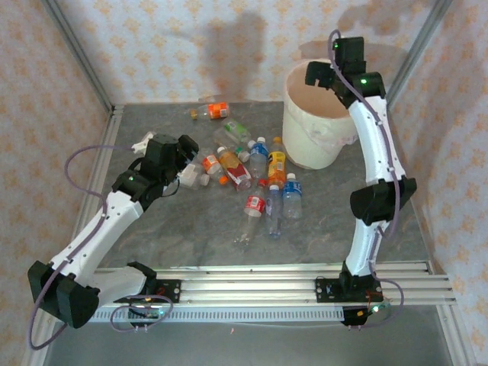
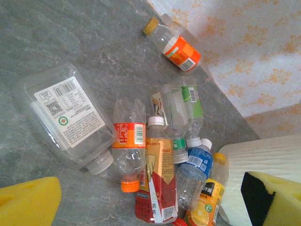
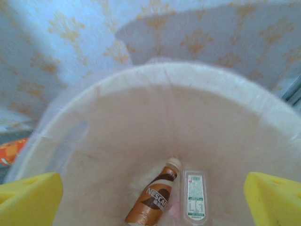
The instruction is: Put the plastic bottles in the bin
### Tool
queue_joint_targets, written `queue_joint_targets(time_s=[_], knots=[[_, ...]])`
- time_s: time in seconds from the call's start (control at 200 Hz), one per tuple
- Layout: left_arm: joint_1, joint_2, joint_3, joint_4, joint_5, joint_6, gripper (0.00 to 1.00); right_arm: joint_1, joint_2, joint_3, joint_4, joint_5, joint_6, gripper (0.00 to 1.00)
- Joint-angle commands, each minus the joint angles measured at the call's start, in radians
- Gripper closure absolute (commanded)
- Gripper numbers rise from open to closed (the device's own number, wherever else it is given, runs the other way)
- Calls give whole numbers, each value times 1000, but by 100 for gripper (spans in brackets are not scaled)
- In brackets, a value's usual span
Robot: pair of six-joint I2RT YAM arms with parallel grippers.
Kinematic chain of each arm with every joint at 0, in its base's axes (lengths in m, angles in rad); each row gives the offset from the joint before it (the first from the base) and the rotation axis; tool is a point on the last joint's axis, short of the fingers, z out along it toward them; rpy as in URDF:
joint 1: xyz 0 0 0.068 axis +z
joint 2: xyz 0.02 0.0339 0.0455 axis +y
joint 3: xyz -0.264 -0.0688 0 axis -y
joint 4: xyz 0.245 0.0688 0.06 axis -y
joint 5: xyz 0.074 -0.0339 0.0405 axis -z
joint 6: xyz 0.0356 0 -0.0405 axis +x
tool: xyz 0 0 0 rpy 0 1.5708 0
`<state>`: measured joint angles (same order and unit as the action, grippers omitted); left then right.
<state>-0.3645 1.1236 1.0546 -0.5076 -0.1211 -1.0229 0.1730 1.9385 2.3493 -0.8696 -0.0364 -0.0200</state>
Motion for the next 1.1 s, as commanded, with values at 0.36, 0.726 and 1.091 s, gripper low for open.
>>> queue_joint_targets(time_s=[0.36, 0.726, 1.091], knots=[[10, -55, -124, 163, -24, 29, 0, 7, -694, -843, 543, -347, 88, 1], [15, -29, -172, 233, -21, -44, 0, 152, -1021, -1391, 551, -153, 327, 1], [14, -18, -172, 218, 5, -108, 0, 265, -832, -1597, 432, -72, 417, 5]])
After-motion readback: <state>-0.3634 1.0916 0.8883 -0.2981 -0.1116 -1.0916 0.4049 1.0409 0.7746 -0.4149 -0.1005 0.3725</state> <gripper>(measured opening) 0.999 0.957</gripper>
